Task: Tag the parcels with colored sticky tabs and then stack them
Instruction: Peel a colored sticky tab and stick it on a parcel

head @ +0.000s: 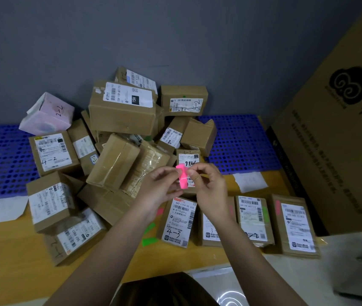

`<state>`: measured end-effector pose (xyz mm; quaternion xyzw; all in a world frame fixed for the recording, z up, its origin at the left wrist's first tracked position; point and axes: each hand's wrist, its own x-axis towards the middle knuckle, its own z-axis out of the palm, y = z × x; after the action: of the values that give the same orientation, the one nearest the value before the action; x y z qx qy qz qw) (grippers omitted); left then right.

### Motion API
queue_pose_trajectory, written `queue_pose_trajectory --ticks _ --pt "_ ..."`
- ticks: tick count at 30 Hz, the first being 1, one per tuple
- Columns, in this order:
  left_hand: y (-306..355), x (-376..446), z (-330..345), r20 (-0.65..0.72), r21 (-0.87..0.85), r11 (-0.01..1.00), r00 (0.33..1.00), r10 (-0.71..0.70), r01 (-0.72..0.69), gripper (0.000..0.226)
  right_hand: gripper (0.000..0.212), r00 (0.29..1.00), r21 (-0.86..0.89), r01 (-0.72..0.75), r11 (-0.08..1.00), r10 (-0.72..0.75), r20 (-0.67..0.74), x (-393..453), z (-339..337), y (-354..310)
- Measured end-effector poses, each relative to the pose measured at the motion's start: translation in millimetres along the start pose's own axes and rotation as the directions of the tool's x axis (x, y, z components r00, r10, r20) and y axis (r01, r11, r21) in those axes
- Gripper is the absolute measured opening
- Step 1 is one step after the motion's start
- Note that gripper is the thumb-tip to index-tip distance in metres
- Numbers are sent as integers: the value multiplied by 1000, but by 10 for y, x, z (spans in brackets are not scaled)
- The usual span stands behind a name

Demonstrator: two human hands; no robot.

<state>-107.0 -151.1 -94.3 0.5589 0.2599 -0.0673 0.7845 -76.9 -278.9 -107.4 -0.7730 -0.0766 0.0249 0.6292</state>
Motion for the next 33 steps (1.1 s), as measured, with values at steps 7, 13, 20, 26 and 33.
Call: queue_pose_trajectory --ticks 7,13,20,26,33 --pt "-7 26 -91 22 97 994 999 44 -46 13 6 999 36 -47 998 47 6 -6 56 15" --pt "-21 24 -260 98 173 979 991 95 -111 7 10 995 15 -80 997 81 -49 -52 214 -7" --pt "48 49 -558 208 219 961 970 125 -171 8 14 995 -77 -42 996 35 -95 -131 439 -12" --pt "35 60 -668 240 403 864 946 219 -302 10 8 992 -268 51 962 -80 -98 -235 561 -9" --pt "31 93 -687 307 533 762 923 233 -369 7 9 997 -127 -65 990 58 -58 -255 498 -17"
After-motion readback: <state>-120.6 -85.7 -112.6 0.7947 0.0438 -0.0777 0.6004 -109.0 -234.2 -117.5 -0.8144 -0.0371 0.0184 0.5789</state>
